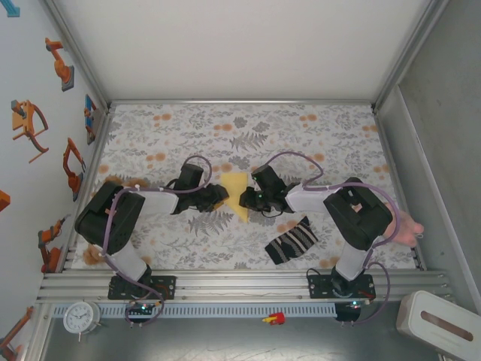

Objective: Fold a paper plane with a square sheet of paper (pick it up from the middle)

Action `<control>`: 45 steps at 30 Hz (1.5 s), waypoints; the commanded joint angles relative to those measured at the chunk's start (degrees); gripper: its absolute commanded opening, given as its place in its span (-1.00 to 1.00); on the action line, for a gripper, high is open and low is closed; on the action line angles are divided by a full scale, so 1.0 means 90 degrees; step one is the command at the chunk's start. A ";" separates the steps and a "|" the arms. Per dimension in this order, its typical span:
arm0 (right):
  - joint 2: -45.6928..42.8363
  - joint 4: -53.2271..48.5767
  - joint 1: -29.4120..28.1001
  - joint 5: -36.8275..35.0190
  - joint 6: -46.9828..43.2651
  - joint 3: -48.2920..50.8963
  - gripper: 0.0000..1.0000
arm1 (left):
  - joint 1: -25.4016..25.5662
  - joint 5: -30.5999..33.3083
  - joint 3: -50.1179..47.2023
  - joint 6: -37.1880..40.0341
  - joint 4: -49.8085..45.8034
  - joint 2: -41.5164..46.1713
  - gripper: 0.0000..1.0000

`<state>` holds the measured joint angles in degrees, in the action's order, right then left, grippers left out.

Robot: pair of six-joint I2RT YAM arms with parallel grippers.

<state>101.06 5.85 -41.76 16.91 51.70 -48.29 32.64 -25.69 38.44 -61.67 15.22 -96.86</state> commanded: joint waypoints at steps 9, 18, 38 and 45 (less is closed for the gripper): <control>0.0042 -0.0111 0.0030 -0.0344 0.0035 0.0015 -0.71 | 0.0016 -0.0397 0.0060 -0.0256 0.0619 -0.0043 -0.27; 0.0048 -0.0166 0.0040 -0.0412 0.0053 0.0014 -0.74 | 0.0006 -0.0960 0.0114 0.0022 0.1137 -0.0227 -0.33; -0.0424 -0.0465 0.0050 -0.0590 -0.0219 -0.0039 -0.72 | -0.0210 -0.1216 0.0808 0.1580 -0.0542 -0.0499 -0.72; -0.1015 -0.0957 0.0040 -0.1205 -0.0918 -0.0054 -0.51 | -0.0259 -0.0749 0.0752 0.1246 -0.0630 -0.0247 -0.91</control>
<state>95.50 0.49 -41.69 10.68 47.88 -48.27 30.65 -34.59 44.27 -49.47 11.07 -100.84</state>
